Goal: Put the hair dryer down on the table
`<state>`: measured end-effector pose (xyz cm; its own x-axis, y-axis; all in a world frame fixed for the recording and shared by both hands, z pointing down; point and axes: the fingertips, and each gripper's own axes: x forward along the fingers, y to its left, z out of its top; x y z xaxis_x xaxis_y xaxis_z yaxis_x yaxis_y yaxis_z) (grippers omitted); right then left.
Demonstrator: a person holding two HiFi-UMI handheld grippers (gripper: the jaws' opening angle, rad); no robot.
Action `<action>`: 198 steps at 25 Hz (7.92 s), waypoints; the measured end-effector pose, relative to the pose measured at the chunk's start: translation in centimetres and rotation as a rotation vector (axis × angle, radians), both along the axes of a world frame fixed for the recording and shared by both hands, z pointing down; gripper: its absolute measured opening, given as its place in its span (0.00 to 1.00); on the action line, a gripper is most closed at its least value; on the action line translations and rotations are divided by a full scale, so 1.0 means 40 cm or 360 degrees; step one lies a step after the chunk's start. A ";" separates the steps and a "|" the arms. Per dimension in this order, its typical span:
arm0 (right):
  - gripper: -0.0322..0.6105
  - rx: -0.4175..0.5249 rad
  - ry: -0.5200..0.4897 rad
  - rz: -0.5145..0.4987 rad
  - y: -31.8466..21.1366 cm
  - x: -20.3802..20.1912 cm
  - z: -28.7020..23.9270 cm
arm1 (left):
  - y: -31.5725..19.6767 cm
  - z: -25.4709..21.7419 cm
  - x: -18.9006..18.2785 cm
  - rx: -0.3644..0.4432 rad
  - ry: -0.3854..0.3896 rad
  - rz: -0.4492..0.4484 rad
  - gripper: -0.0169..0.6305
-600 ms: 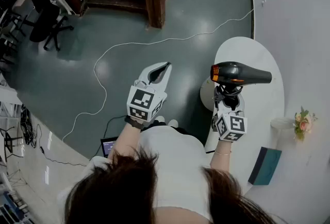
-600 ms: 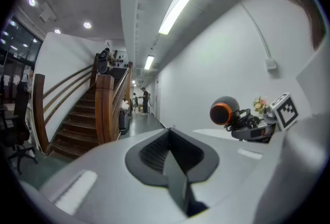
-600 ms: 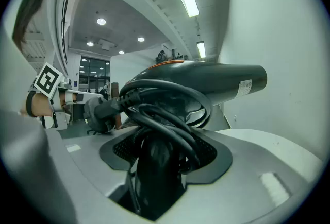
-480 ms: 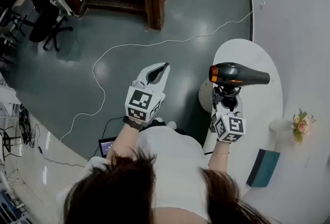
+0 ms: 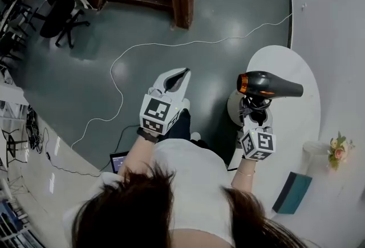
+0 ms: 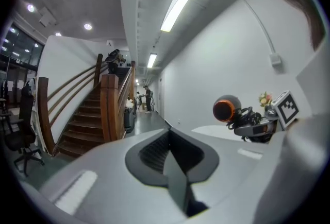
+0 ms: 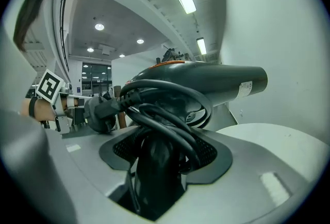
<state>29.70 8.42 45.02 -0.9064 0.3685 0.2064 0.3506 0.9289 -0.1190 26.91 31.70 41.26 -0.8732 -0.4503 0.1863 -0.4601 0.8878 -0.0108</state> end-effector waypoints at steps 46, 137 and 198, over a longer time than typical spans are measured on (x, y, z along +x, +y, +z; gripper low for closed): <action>0.45 -0.0034 0.0138 0.0503 -0.144 -0.836 0.056 | -0.134 0.058 -1.026 0.0027 0.0024 0.0448 0.12; 0.45 -0.0393 0.0690 0.2388 -0.684 -0.428 0.386 | -1.384 0.221 -0.696 -0.0215 0.0327 0.2911 0.12; 0.48 -0.0371 0.0822 0.2395 -0.645 -0.407 0.386 | -1.409 0.178 -0.634 -0.0095 0.0260 0.2973 0.12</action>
<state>13.41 -17.38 60.47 -0.3110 -0.6839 0.6599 -0.9405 0.3213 -0.1102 1.55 -24.67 48.36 0.6982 -0.6687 0.2555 -0.7092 -0.6947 0.1198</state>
